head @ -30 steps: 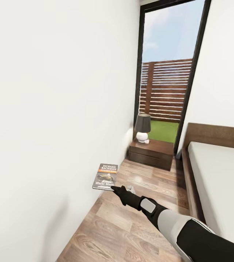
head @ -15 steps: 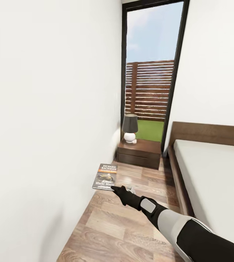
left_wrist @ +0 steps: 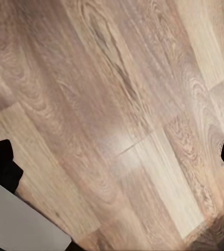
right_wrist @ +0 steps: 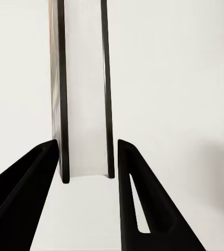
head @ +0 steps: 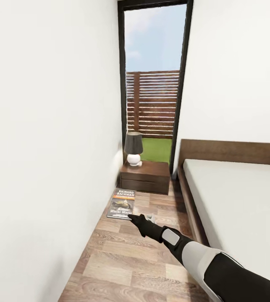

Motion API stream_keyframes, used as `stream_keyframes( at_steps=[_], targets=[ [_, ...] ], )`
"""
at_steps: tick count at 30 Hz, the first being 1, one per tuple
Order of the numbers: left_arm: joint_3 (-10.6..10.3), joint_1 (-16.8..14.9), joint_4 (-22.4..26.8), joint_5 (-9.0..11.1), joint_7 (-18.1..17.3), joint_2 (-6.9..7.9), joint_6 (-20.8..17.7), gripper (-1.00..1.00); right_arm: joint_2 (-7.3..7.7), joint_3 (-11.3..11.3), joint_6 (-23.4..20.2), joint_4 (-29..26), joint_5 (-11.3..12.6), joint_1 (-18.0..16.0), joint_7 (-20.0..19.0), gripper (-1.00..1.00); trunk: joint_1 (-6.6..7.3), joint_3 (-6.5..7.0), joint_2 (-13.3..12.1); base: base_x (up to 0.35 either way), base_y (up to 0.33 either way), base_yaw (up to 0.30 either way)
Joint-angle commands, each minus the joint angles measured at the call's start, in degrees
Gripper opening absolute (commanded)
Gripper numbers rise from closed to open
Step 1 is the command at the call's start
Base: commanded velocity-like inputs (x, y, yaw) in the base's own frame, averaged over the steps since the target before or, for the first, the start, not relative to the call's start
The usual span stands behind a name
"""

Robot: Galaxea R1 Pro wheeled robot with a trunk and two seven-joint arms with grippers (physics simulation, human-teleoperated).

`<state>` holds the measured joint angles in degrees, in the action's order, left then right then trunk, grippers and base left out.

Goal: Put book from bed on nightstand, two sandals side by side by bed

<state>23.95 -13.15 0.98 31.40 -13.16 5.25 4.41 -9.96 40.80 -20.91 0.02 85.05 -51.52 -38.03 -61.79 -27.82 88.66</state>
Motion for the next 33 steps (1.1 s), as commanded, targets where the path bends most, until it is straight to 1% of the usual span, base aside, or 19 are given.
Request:
stream_keyframes(
  at_steps=[1, 8, 12, 21, 33],
  targets=[
    [0.2, 0.0, -0.1, 0.1, -0.3, 0.02, 0.2, 1.0, -0.03, 0.1, -0.4, 0.1, 0.8, -0.1, -0.2, -1.0, -0.01, -0.06, 0.0, 0.158, 0.001, -0.263],
    [0.2, 0.0, -0.1, 0.1, -0.3, 0.02, 0.2, 1.0, -0.03, 0.1, -0.4, 0.1, 0.8, -0.1, -0.2, -1.0, -0.01, -0.06, 0.0, 0.158, 0.0, -0.254],
    [0.2, 0.0, -0.1, 0.1, -0.3, 0.02, 0.2, 1.0, -0.03, 0.1, -0.4, 0.1, 0.8, -0.1, -0.3, -1.0, -0.01, -0.06, 0.0, 0.157, 0.012, -0.173],
    [0.2, 0.0, -0.1, 0.1, -0.3, 0.02, 0.2, 1.0, -0.03, 0.1, -0.4, 0.1, 0.8, -0.1, -0.3, -1.0, -0.01, -0.06, 0.0, 0.161, 0.058, -0.04],
    [0.2, 0.0, -0.1, 0.1, -0.3, 0.02, 0.2, 1.0, -0.03, 0.1, -0.4, 0.1, 0.7, -0.1, -0.3, -1.0, -0.01, -0.06, 0.0, 0.18, 0.01, -0.003]
  ],
)
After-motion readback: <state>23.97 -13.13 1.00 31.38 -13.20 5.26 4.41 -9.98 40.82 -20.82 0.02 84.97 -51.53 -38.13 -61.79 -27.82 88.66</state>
